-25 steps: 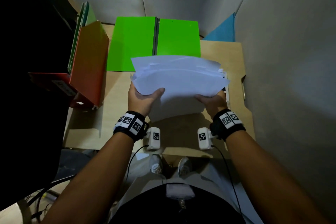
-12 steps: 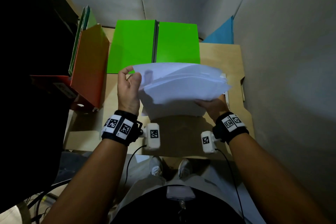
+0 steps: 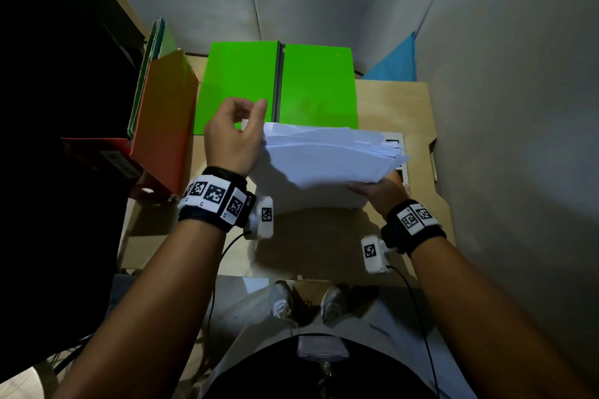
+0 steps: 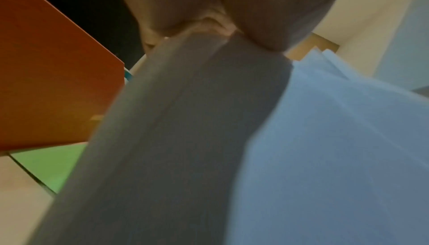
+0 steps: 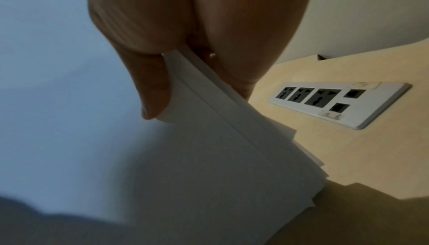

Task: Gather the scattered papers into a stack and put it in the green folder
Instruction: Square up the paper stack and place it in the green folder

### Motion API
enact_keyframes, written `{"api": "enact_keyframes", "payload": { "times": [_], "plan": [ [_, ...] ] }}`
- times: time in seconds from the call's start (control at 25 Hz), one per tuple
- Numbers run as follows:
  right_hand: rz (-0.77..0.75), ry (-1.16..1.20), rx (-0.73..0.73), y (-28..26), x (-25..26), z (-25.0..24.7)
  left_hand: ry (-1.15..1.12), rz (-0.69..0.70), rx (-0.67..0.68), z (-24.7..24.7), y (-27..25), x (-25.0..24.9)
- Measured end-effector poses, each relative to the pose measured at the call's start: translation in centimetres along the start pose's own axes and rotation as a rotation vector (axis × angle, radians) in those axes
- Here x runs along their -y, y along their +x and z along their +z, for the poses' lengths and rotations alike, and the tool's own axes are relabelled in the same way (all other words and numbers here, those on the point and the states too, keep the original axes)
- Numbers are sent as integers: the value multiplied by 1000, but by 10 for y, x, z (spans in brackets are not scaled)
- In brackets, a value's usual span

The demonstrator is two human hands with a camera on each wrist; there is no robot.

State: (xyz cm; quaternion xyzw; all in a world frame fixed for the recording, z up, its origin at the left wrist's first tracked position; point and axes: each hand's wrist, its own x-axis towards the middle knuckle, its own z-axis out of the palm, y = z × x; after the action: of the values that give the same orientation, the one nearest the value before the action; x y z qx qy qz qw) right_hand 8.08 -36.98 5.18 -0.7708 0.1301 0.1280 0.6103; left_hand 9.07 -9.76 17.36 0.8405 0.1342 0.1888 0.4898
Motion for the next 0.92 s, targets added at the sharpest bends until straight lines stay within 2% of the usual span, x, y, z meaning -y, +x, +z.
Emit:
{"api": "enact_keyframes", "payload": {
  "times": [0.08,0.12,0.24,0.36,0.52,0.68,0.84,0.92],
  "plan": [
    [12,9,8,1,-1,1,61,72,-56,-7,-6,0],
    [4,24,11,2,-1,1,79,169,-55,-11,-11,-3],
    [-10,56,20,2,1,0,120,542,131,-20,-23,-16],
    [-16,62,25,3,2,0,140,608,222,-23,-22,-17],
    [21,46,26,6,-1,1,106,528,249,-28,-15,-10],
    [29,14,26,5,-3,1,-80,263,259,-33,-15,-3],
    [-3,14,21,1,1,0,-131,89,224,-36,-13,13],
    [1,3,24,0,2,0,-390,-110,200,-30,-15,23]
  ]
}}
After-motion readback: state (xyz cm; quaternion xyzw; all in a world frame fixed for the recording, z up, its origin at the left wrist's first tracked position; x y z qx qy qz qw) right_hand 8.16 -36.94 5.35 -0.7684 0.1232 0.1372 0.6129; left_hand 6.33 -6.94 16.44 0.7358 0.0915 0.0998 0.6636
